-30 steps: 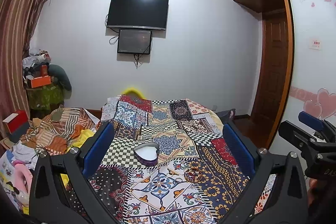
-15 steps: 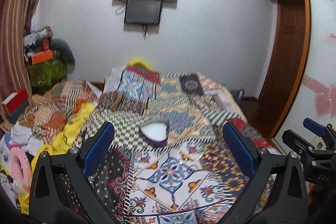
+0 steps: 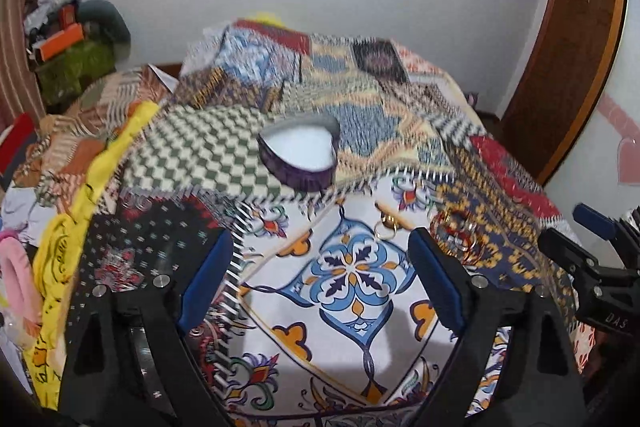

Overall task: Organize jewelry
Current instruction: 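Move the left gripper to the gold ring beside the red bracelet and close, then lift the gold ring with the left gripper toward the purple heart tin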

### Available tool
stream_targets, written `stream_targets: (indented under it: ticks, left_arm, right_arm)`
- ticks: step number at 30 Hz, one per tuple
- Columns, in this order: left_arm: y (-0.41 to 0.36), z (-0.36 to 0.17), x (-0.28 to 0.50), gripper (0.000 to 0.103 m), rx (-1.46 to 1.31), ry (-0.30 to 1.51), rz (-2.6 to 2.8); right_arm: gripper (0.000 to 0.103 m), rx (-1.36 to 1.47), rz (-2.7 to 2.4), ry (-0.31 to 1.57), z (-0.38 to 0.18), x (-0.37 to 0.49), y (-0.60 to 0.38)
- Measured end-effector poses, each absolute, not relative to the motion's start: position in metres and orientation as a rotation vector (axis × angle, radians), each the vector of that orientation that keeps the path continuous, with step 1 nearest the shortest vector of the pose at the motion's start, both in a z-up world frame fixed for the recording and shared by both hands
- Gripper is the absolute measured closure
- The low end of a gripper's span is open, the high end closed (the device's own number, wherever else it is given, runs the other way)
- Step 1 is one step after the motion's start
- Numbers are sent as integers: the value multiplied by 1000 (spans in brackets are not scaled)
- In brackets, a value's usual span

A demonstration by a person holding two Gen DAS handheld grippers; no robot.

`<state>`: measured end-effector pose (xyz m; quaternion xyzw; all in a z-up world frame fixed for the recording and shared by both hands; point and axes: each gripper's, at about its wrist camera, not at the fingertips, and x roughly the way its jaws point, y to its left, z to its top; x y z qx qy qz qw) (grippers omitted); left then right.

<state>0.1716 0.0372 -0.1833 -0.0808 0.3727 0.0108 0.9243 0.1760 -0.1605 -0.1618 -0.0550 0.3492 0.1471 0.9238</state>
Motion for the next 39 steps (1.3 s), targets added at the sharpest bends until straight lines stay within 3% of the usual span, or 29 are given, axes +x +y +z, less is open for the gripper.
stream_targets:
  ticks: [10, 21, 28, 39]
  left_arm:
    - [26, -210, 207, 44, -164, 861, -67]
    - [12, -215, 227, 47, -136, 880, -154]
    - [0, -224, 235, 64, -96, 907, -187]
    - [1, -228, 240, 72, -89, 904, -209]
  right_arm:
    - [47, -129, 370, 780, -178, 206, -154]
    - [69, -124, 492, 858, -185, 234, -149]
    - [73, -145, 581, 857, -177, 238, -133]
    - [77, -227, 675, 893, -185, 250, -108]
